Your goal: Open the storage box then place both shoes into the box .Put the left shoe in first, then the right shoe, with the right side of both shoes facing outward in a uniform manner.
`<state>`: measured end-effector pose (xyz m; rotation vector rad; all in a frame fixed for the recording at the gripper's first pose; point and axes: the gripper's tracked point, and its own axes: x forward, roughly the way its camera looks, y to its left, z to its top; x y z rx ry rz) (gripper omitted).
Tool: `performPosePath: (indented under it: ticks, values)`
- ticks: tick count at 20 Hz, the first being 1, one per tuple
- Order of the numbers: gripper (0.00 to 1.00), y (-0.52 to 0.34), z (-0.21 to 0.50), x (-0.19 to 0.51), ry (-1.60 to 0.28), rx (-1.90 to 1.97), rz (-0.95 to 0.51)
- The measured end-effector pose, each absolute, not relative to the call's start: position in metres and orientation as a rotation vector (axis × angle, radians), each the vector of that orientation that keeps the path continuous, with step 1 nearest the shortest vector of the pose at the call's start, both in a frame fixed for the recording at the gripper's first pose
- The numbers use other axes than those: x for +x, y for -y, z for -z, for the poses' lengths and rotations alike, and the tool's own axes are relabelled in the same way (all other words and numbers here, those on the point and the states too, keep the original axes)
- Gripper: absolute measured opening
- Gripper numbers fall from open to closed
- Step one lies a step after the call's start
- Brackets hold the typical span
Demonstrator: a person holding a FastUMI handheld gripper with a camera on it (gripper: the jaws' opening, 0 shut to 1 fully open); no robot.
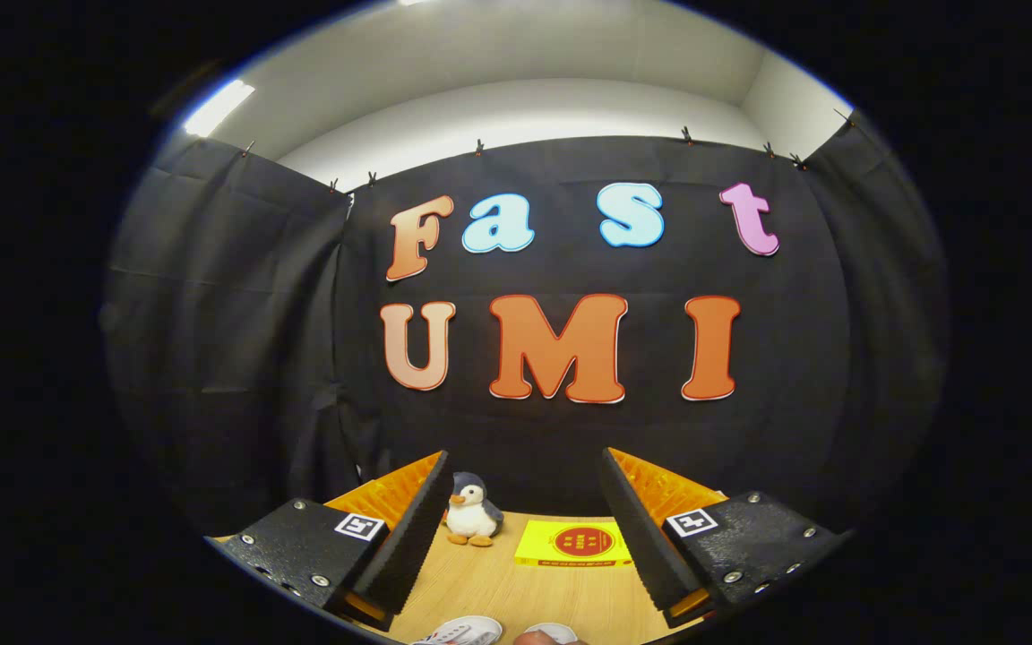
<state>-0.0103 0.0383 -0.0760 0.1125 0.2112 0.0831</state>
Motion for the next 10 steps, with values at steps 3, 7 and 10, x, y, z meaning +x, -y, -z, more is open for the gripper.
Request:
performPosePath:
  ticks: [3,7,10]
  values:
    - [0.99,-0.056,0.107,-0.016,-0.308,0.186,-0.145]
    - [0.98,-0.082,0.144,-0.020,-0.420,0.271,-0.210]
    - [0.98,-0.107,0.165,-0.024,-0.483,0.299,-0.277]
